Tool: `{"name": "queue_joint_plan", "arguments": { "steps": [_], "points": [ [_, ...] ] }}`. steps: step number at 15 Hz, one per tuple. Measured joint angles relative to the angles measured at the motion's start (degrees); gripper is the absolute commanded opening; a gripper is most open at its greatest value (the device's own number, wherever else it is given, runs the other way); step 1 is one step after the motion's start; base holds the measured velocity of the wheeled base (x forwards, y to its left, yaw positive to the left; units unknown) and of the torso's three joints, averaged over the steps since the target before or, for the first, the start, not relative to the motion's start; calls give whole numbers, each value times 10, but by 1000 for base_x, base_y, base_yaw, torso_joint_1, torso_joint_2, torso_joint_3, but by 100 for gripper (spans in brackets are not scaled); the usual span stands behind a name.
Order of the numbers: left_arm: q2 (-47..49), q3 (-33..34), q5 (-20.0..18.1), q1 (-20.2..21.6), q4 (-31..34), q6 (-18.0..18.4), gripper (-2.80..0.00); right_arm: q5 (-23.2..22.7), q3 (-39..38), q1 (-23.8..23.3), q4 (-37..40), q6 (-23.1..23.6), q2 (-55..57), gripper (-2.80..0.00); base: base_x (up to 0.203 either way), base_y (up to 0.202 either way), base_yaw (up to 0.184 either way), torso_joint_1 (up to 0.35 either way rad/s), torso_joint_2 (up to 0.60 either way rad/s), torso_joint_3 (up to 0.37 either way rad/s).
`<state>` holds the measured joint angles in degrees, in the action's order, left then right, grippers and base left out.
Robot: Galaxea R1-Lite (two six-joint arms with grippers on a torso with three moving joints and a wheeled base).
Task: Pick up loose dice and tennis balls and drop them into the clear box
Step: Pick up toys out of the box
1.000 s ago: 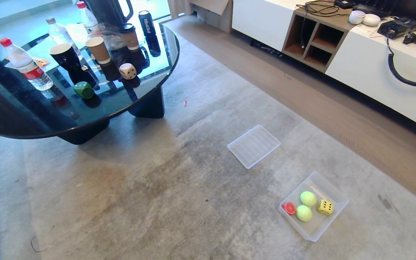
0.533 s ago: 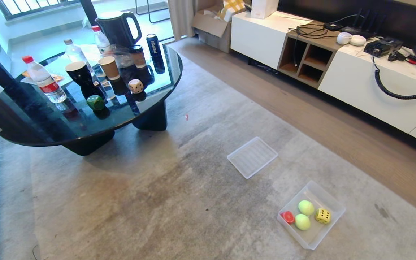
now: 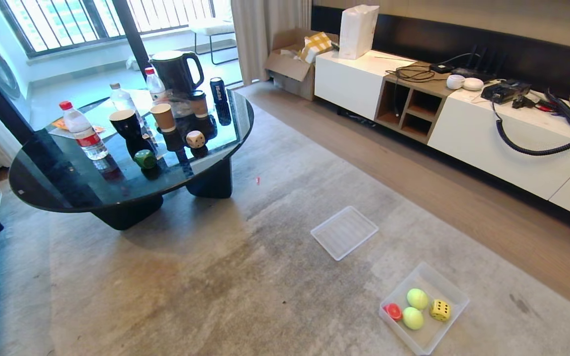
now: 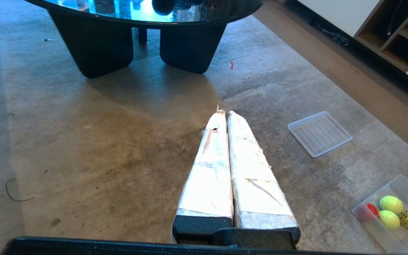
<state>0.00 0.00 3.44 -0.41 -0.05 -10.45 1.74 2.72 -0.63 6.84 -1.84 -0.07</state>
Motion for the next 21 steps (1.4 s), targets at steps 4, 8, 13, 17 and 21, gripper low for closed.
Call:
{"name": "queue_joint_plan", "arguments": {
  "steps": [4, 8, 13, 17, 21],
  "points": [
    [0, 0, 0, 0, 0, 3, -280, 0, 0, 0, 0, 0, 0, -280, 0, 0, 0, 0, 0, 201],
    [0, 0, -3, 0, 2, 20, -280, 0, 0, 0, 0, 0, 0, -280, 0, 0, 0, 1, 1, 182],
    [0, 0, -3, 0, 3, 25, -280, 0, 0, 0, 0, 0, 0, -280, 0, 0, 0, 1, 2, 25],
    [0, 0, -4, 0, 4, 33, -280, 0, 1, 0, 3, -1, 0, -280, 0, 0, 0, 0, 0, 0],
    [0, 0, -3, 0, 4, 32, -280, 0, 1, 1, 3, -1, 0, -280, -2, -5, 149, 3, 5, 2]
  ]
}}
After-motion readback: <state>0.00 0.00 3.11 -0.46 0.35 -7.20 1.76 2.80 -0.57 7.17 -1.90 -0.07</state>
